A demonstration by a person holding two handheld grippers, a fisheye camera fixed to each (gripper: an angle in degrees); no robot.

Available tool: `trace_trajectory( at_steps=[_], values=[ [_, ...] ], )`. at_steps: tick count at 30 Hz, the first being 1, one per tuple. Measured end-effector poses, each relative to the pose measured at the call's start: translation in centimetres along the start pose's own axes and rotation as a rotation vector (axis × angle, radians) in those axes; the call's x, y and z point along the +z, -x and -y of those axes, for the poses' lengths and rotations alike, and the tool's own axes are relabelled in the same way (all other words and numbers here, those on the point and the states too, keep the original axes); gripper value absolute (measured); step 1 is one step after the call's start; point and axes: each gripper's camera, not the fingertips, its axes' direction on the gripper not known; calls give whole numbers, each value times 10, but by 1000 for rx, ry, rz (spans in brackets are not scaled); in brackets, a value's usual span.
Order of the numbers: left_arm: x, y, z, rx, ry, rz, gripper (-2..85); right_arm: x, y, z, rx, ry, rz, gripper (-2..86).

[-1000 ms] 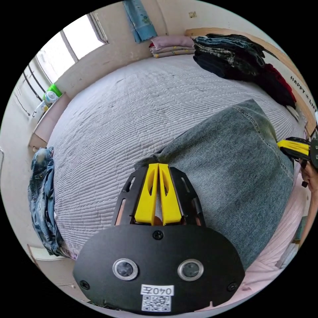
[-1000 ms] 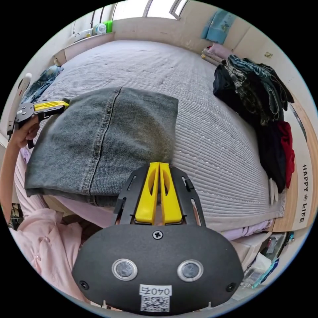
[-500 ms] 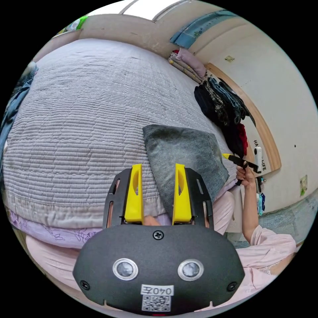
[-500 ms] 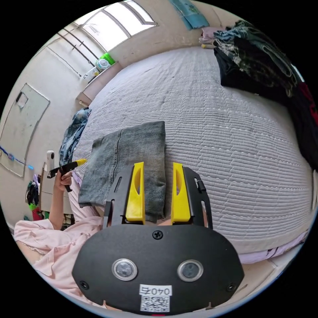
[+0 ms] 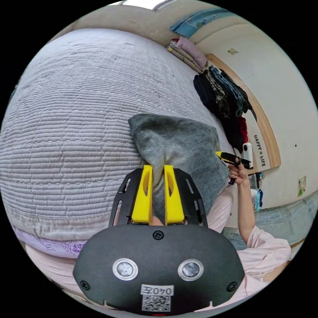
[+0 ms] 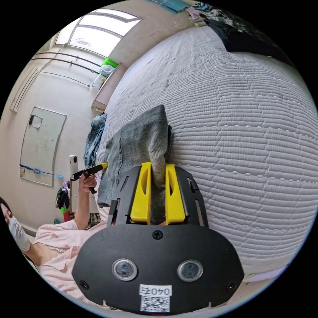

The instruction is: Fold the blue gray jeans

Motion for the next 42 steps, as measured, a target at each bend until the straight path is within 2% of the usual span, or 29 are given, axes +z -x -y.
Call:
trace_trajectory(
  at_steps=[4,6,8,9,10,12,13,18,21,24,26,31,36,38,42],
  values=[
    [-36,-37,22,201,-50,41,1,-21,32,-19,-51,-107,-22,50],
    [-53,-46,40,260,-97,130,2,-26,50,-27,-87,-148,9,49],
    [-47,-35,55,227,-37,172,5,-18,62,-31,-60,-175,12,57],
    [-35,-19,63,146,56,167,3,-15,64,-30,-49,-170,-15,60],
    [-31,-11,63,108,74,177,1,-10,64,-28,-15,-146,-81,67],
    [-40,-1,44,41,-2,334,-8,-17,73,-32,20,-173,-187,52],
    [-45,-1,37,40,-32,357,-9,-27,89,-41,-15,-212,-231,32],
    [-70,-53,-35,260,-148,139,-9,-33,178,-79,-267,-235,-289,-6],
    [-47,-91,-63,387,-88,140,-9,-11,227,-96,-384,-205,-313,-9],
    [-12,-107,-76,426,-25,354,-9,21,258,-105,-431,-176,-512,-9],
    [9,-104,-79,422,43,405,-9,51,265,-108,-450,-85,-690,-10],
    [30,-103,-79,423,101,379,-9,58,278,-109,-455,-53,-700,-10],
    [54,-140,-83,630,227,538,-11,78,319,-109,-533,29,-879,-10],
    [61,-150,-91,709,246,574,-13,87,332,-120,-597,15,-954,-10],
    [67,-160,-107,792,219,615,-13,88,341,-130,-630,-15,-977,-10]
  ],
)
